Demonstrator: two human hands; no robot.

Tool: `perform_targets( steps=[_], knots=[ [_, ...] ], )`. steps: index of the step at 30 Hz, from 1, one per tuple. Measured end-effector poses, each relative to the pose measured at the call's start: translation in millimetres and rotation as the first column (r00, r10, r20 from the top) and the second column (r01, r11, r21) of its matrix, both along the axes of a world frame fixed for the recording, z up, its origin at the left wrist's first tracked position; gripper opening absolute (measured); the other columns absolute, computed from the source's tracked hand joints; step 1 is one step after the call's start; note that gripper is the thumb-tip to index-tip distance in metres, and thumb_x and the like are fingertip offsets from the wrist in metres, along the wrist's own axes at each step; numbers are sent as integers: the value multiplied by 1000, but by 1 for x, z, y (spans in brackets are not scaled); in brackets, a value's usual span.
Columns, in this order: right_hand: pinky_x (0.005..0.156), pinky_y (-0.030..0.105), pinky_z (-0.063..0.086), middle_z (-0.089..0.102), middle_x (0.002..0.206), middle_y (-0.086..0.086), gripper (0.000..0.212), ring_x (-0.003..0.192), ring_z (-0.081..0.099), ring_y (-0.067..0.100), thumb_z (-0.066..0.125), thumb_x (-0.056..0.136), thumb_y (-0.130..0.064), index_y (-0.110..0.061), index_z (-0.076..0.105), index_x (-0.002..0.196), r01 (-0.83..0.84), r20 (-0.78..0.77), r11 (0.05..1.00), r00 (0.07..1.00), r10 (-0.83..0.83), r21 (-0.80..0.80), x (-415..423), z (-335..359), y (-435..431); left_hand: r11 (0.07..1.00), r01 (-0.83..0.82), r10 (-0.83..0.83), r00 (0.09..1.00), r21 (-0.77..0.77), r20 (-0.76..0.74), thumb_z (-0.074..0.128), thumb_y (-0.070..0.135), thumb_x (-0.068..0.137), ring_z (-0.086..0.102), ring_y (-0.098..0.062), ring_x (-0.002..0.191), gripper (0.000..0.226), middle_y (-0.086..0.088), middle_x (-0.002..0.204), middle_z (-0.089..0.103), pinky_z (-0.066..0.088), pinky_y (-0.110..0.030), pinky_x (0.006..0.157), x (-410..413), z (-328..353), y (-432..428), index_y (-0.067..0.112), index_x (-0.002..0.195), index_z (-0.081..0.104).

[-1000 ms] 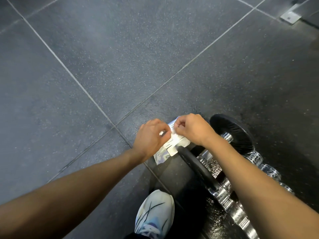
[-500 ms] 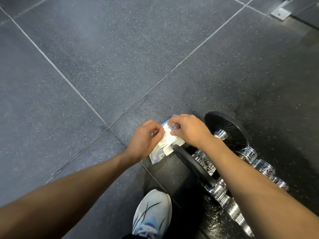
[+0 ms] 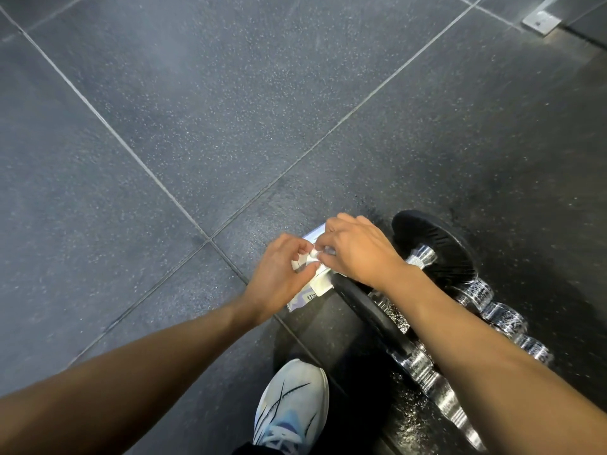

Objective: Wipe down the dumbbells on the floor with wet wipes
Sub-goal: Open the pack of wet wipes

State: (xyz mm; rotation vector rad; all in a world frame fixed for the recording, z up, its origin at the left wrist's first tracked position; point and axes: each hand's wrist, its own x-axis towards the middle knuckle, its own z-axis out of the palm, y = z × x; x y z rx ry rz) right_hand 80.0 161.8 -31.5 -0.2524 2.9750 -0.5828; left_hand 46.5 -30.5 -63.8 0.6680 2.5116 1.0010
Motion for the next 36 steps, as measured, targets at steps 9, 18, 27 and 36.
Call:
perform_targets(
  steps=[9,18,27,36],
  knots=[
    [77,30,34,42,78,-10,18,85,44,16,70,86,-28,-18,67,71,58,38,998,998,-59,11,-2,-3,-1,999,-50,50,997,-5,58,71,57,78,54,-11,102,38,11,110,52,49,-32,90,2,-1,10,32,107,66],
    [77,32,18,44,74,-8,19,89,43,16,65,83,-34,-22,62,69,-241,77,939,970,229,244,-25,13,-8,998,3,-5,999,-62,-35,75,44,81,54,-17,95,39,1,104,55,51,-40,83,0,-2,11,14,104,66],
    [61,36,38,56,66,2,19,72,55,23,81,60,-26,-13,67,62,-283,-66,900,945,321,331,-29,14,-6,993,9,-11,1000,-116,-20,78,58,78,58,-11,85,45,10,98,55,53,-39,77,-7,-1,13,23,103,66],
    [71,39,44,60,75,2,18,86,57,25,72,73,-29,-11,70,69,21,14,976,1000,-24,218,-24,0,-4,984,-9,7,1000,-175,-9,83,50,77,64,-15,95,43,12,107,58,54,-37,85,-10,-5,15,27,110,68]
  ],
)
